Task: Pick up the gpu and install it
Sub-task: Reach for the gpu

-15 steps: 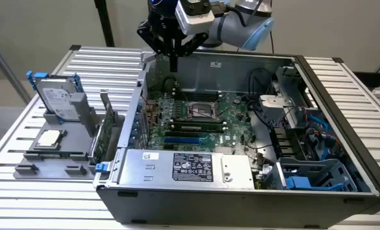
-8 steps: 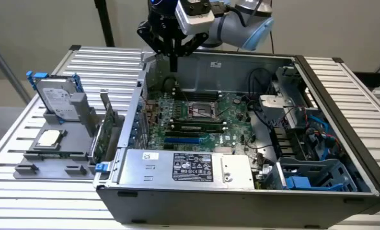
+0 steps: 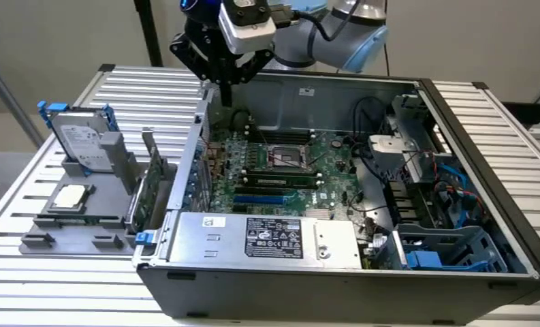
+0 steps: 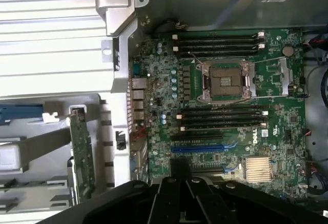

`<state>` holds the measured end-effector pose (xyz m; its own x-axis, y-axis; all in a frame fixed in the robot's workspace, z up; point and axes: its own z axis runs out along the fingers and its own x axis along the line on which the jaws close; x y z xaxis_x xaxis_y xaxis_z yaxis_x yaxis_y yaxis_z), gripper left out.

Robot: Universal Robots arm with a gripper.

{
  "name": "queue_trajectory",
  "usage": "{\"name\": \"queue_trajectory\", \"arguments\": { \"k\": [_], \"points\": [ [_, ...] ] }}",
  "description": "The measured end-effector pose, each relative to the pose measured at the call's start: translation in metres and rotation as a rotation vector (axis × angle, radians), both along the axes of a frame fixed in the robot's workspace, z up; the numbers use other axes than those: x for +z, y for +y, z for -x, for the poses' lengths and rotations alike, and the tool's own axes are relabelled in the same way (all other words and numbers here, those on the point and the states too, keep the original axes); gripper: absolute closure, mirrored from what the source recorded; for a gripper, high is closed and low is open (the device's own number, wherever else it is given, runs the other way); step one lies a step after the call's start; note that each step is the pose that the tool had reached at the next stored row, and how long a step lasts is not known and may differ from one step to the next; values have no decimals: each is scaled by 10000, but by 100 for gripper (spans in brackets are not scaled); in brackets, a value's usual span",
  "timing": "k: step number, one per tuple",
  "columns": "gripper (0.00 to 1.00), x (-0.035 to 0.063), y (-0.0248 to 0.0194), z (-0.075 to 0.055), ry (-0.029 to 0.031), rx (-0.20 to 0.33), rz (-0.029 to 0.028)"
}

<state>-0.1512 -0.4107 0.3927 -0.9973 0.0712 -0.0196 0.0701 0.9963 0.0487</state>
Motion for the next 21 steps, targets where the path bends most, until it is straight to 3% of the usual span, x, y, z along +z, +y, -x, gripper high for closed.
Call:
{"name": "queue_trajectory", "arguments": {
  "k": [8, 17, 21],
  "points": [
    [100, 0, -76, 364, -33, -1, 55],
    [100, -12, -116, 759, -33, -1, 255],
    [100, -32, -123, 939, -33, 0, 317]
  ]
}}
